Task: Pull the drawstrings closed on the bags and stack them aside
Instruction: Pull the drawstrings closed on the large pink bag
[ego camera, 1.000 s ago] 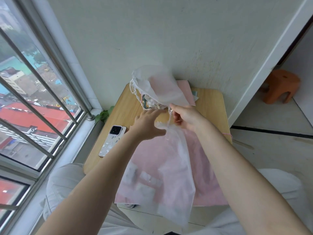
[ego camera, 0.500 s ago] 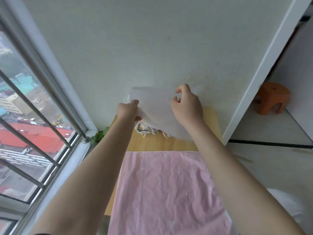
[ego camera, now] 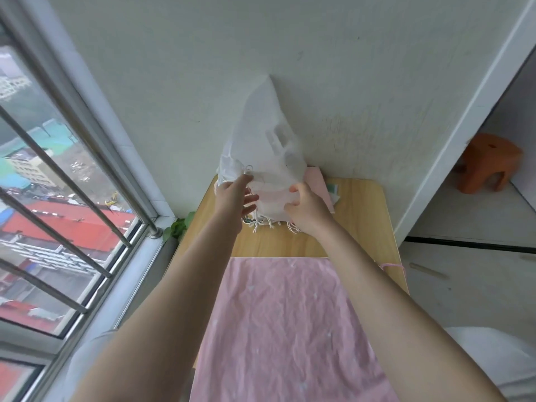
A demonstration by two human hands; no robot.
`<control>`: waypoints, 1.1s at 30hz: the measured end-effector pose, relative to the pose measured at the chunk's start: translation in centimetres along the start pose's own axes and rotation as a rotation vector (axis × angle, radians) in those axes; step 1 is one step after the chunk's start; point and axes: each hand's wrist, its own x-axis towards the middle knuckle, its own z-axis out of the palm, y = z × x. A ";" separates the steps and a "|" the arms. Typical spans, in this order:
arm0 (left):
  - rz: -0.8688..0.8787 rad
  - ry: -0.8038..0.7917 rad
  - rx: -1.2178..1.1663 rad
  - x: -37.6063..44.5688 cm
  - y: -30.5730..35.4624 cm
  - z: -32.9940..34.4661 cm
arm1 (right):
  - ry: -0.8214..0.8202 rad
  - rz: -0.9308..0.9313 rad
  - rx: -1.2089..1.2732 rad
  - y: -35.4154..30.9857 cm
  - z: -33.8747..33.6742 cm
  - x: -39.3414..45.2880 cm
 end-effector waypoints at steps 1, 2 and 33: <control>0.037 0.033 0.050 -0.2 -0.1 -0.1 | -0.003 0.008 0.010 0.1 0.1 0.0; 0.067 0.064 0.073 -0.3 -0.2 -0.1 | -0.004 0.015 0.020 0.2 0.2 0.2; 0.552 -0.182 1.197 -5.6 -10.6 -0.1 | -0.066 -0.246 -0.406 4.3 1.0 -5.2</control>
